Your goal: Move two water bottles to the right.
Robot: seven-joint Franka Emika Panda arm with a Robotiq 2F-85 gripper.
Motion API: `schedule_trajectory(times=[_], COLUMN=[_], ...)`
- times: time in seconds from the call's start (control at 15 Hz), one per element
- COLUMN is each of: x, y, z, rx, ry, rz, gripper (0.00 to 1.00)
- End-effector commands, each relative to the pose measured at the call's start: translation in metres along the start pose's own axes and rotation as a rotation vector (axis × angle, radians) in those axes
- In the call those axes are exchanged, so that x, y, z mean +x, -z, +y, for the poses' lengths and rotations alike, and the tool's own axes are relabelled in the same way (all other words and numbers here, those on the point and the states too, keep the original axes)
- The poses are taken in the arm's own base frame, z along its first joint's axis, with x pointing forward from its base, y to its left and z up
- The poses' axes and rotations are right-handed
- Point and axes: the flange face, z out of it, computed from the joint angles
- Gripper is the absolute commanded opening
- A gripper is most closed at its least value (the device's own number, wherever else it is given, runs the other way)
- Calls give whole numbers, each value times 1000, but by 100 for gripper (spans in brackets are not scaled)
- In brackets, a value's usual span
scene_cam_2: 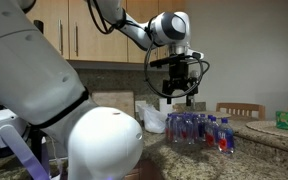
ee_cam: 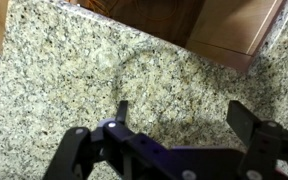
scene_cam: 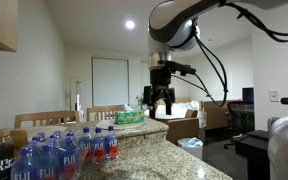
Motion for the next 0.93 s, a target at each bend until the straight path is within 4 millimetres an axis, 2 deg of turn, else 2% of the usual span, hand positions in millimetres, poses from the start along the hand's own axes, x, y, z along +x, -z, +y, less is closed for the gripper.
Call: schedule_trajectory(times=[0.0,0.07,0.13,0.4,0.53,0.6,0.67,0.73,0.87], x=[-22,-24,-29,-65,-89,-71,-92,-96,-86], y=[65,72,94,198,242,249,232,246,252], z=[-5,-6,-7,-13,-14,-15,-11,-12,-13], rx=[5,5,4,3,-12,-5,0,0,0], ry=[-16,-16,-12,19,7,7,32,34,34], rz=[22,27,37,93,99,68,123,126,114], gripper=[100,100,100,100,100,100,100,100,100])
